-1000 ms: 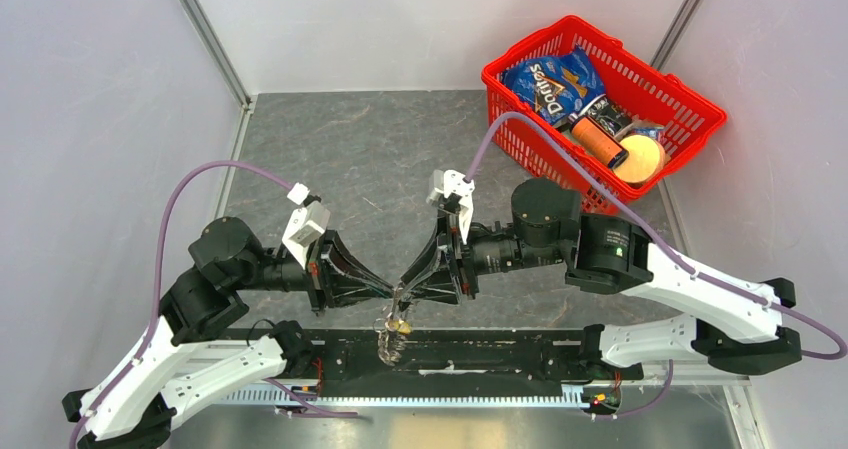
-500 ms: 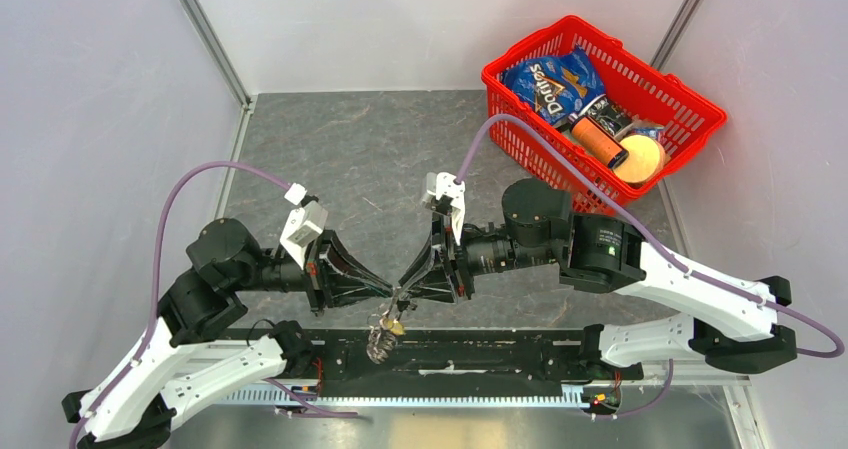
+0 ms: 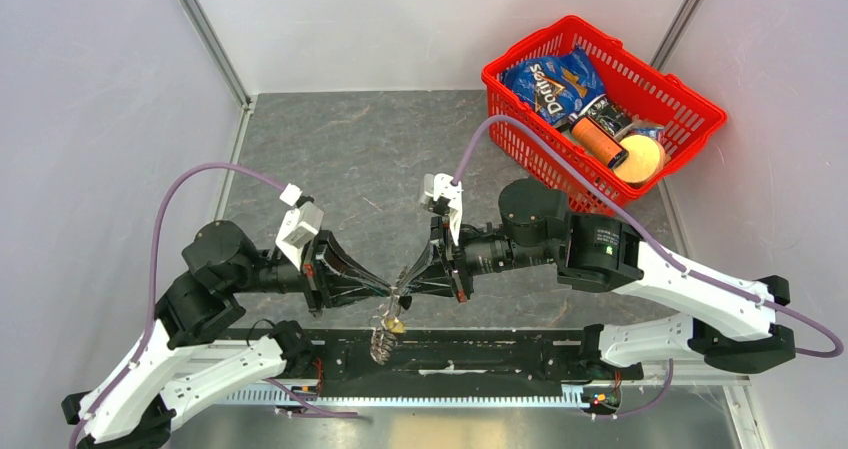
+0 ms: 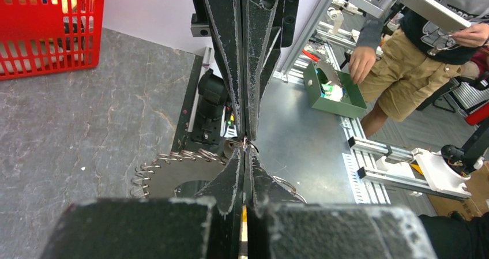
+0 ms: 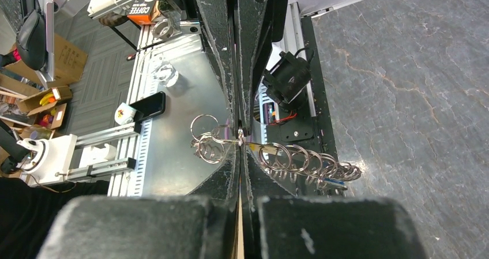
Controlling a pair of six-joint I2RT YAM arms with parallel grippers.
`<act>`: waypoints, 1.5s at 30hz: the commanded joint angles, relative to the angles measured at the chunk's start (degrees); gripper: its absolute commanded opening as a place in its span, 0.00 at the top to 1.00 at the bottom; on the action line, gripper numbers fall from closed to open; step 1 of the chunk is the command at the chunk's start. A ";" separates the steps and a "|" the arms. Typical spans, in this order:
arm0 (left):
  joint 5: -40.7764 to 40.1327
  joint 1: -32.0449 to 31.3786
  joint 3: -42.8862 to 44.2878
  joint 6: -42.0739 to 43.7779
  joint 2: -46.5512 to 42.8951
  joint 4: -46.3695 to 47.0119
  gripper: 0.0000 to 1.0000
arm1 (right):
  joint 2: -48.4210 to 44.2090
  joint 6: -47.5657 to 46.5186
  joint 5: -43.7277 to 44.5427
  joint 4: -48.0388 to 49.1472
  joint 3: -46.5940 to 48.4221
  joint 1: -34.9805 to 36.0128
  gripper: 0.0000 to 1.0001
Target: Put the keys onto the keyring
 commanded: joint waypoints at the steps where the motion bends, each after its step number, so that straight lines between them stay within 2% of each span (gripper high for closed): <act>1: -2.02 0.18 0.74 -0.72 -1.37 6.98 0.98 | -1.50 -0.68 0.13 1.98 -1.62 0.04 1.00; 14: -3.28 0.12 -0.62 -2.92 -2.99 12.52 0.98 | -5.40 1.01 0.63 7.56 -7.31 0.09 1.00; 18: -3.12 0.12 -1.07 -3.51 -2.98 13.59 0.98 | -6.51 0.92 3.41 7.72 -7.05 0.08 0.99; 22: -3.10 0.13 -1.66 -4.01 -3.18 14.41 0.98 | -8.10 -0.33 4.09 7.89 -6.03 0.09 0.76; 27: -4.76 0.13 -2.63 -4.32 -2.86 14.18 0.98 | -8.26 -1.39 7.98 6.05 -5.04 0.09 0.62; 35: -16.67 0.14 -2.81 -1.70 -0.41 10.42 0.98 | -7.55 -1.14 36.85 -1.06 -4.83 0.10 0.44; 38: -24.45 0.13 -2.66 -0.31 1.20 8.50 0.98 | -7.36 -0.49 47.74 -2.30 -6.81 0.09 0.32; 42: -34.19 0.07 -3.84 0.66 4.49 7.59 0.98 | -6.78 1.23 55.33 -3.22 -10.45 -0.04 0.18; 45: -41.43 0.16 -4.74 0.11 7.55 6.45 0.98 | -6.92 2.11 56.55 -3.42 -12.98 0.00 0.15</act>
